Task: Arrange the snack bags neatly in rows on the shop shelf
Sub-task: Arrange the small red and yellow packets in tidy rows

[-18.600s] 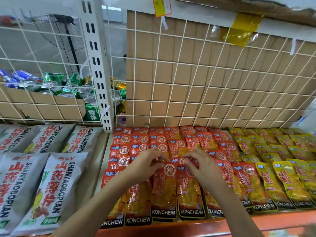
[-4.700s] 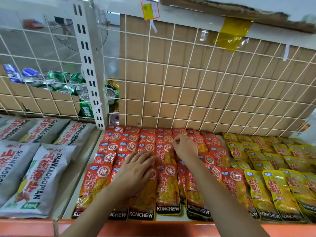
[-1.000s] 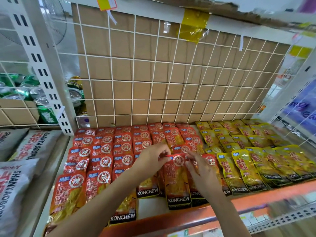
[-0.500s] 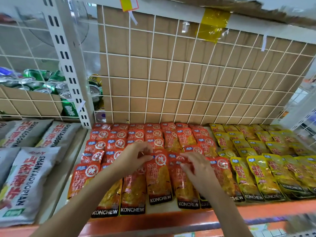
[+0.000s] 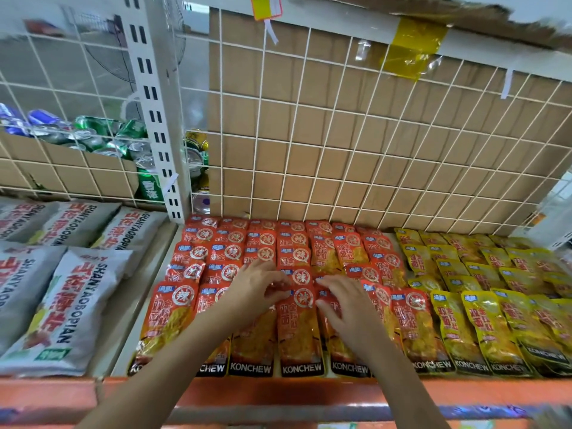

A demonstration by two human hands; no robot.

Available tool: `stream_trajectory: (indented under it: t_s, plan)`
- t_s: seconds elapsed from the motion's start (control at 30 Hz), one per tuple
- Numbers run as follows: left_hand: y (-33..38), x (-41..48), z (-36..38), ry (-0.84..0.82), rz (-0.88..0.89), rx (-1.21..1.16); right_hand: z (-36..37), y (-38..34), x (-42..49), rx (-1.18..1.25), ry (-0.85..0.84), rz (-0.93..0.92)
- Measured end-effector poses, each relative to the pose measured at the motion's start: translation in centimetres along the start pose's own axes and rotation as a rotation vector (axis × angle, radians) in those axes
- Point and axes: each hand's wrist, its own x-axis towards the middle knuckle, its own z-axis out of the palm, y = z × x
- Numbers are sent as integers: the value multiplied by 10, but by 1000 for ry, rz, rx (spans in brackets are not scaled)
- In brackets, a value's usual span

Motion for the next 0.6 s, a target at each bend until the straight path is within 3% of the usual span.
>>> stream_trajectory:
  t_s: [0.17,0.3,0.6]
  plan:
    - [-4,-11,-4,78,-59,-25,-1,-7,7,32,-3,-77]
    - [0,-27,-9,42,-78,29,4,-10,11,40,-31,-95]
    - [0,-46,8,-23,44,189,10,-13,10,-48,-6,-82]
